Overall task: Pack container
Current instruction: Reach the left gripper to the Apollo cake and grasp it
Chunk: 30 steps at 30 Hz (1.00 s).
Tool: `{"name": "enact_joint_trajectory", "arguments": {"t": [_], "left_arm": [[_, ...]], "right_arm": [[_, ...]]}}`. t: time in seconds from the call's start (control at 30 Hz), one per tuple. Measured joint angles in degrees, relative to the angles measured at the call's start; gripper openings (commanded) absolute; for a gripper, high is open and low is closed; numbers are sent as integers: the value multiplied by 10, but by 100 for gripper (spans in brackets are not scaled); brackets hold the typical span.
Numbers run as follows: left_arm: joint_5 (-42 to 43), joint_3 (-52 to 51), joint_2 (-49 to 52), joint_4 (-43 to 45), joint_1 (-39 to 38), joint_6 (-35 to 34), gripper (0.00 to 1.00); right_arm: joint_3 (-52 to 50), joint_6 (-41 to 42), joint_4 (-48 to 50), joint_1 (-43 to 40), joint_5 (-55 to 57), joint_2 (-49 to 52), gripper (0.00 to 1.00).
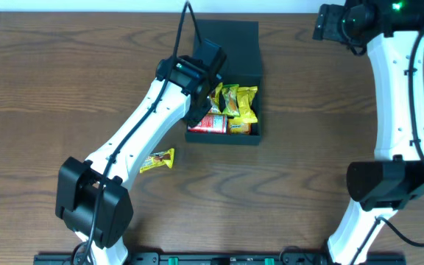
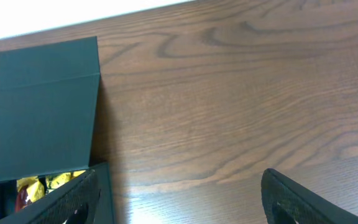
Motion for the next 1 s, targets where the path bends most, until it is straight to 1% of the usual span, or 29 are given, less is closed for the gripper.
{"name": "enact_joint_trajectory", "arguments": {"t": [0.1,0.2,0.27,0.4,0.5,0.67,0.8,0.97,1.0], "left_arm": [[-5,0,0,-35,12,17,52],[9,0,-2,-46,29,26,53],[31,0,-12,-54,45,33,54],[91,-2,-42,-70,88,57,61],[122,-21,-56,-76,117,72,62],[145,-100,-68,-45,125,90,64],[145,-152,-96,-13,130,96,68],[145,-228,-143,50,151,106,74],[144,-239,-144,58,153,108,74]], "right_arm": [[0,0,0,0,0,0,84],[0,0,0,0,0,0,84],[0,0,0,0,0,0,84],[0,0,0,0,0,0,84],[0,0,0,0,0,0,84],[0,0,2,0,0,0,86],[0,0,9,0,0,0,86],[0,0,23,0,0,0,86],[0,0,24,0,0,0,86]]}}
